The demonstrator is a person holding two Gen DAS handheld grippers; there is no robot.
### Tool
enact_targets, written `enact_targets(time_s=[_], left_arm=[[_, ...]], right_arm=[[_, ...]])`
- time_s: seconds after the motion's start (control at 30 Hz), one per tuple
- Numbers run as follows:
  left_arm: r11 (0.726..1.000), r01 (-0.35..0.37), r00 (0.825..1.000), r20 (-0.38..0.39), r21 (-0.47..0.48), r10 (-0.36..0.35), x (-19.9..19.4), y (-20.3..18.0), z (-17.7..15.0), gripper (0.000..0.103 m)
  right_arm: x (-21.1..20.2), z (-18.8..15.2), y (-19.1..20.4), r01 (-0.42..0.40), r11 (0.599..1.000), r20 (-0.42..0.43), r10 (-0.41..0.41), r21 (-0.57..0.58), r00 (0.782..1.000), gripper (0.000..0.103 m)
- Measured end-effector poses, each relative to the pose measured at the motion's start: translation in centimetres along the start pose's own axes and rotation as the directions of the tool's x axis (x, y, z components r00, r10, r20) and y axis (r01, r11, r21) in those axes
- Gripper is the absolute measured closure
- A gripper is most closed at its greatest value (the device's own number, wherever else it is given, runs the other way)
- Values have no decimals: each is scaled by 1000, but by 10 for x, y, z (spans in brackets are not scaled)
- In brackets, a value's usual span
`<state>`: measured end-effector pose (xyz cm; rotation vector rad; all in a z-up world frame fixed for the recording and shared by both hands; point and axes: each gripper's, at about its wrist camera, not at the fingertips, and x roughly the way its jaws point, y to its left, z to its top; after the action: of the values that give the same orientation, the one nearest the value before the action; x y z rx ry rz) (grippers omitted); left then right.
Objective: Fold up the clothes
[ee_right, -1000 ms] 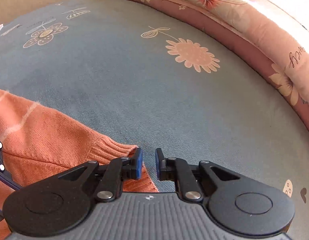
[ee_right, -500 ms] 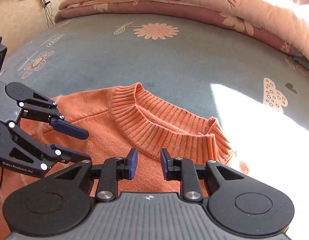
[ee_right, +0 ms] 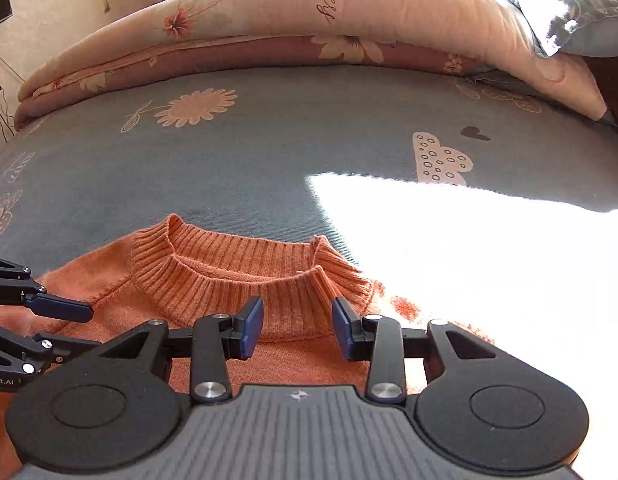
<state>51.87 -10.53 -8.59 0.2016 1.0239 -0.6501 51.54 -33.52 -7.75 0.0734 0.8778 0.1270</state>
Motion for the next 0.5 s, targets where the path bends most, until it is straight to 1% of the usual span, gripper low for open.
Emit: enact_targets(time_s=[0.1, 0.17, 0.23, 0.3, 0.37, 0.47, 0.5], left_arm=[[999, 25, 999, -35, 30, -24, 7, -14, -9, 63], [999, 34, 998, -56, 32, -32, 13, -18, -15, 63], [999, 26, 999, -40, 40, -24, 15, -19, -20, 62], [999, 24, 999, -37, 35, -23, 15, -18, -19, 60], [999, 13, 999, -37, 29, -12, 16, -14, -14, 60], [999, -26, 999, -28, 26, 27, 16, -10, -4, 60], [999, -40, 999, -23, 21, 40, 15, -9, 0, 60]], right_arm=[[-15, -23, -14, 118, 992, -18, -117, 46, 993, 54], [-9, -34, -34, 153, 981, -34, -150, 120, 988, 54], [2, -39, -50, 163, 970, -28, -161, 180, 987, 54], [10, -38, -57, 166, 967, 10, -171, 191, 985, 50], [21, -29, -65, 186, 965, 36, -196, 183, 980, 50], [34, -9, -80, 185, 962, 42, -197, 203, 979, 49], [32, -3, -85, 188, 959, 40, -200, 213, 979, 49]])
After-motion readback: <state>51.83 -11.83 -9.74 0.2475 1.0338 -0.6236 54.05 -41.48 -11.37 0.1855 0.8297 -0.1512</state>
